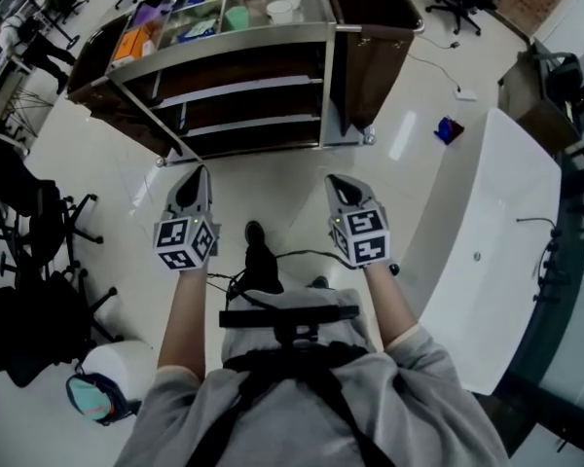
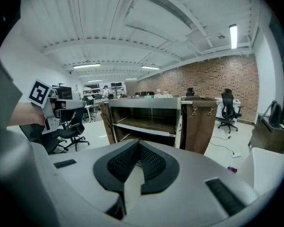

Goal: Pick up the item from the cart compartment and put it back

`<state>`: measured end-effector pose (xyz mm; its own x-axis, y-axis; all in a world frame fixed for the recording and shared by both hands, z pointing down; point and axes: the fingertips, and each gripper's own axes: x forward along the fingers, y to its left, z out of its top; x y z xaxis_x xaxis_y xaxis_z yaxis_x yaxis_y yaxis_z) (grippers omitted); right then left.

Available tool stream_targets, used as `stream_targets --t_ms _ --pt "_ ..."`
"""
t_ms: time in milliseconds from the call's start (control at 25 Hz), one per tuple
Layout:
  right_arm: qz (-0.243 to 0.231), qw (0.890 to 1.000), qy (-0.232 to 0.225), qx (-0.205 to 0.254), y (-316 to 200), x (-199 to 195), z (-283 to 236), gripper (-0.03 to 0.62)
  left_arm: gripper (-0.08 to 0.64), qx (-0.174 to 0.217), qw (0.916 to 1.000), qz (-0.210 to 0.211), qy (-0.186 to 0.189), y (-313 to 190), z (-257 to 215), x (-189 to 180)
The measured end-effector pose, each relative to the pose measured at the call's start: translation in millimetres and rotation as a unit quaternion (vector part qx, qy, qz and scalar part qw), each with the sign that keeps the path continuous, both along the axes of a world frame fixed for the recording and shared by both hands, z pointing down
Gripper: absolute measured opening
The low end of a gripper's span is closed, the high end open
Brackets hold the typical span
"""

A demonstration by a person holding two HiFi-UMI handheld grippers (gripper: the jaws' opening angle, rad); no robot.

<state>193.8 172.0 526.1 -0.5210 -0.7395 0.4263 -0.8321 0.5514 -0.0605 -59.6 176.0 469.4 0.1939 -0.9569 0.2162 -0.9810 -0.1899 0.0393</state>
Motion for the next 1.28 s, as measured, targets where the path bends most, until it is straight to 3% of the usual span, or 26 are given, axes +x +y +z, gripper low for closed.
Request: stream_targets --t_ms 320,840,1280 --pt "0.020 1.000 0.005 -0.006 -60.6 -33.0 9.1 0.009 0.003 0.000 0.9993 0.038 0.004 -83.1 5.8 -26.9" --pt "0.038 0.999 0.006 -0.014 -184.0 -128.0 6.3 0.009 0.003 -0.005 0.9955 0.094 0.010 -222.4 -8.2 -98.4" --pt "0.053 0.998 0.017 -0.015 -241.3 -181.6 -10.3 0.009 0.003 -0.014 0.9883 0.150 0.025 -290.1 -14.1 -126.6"
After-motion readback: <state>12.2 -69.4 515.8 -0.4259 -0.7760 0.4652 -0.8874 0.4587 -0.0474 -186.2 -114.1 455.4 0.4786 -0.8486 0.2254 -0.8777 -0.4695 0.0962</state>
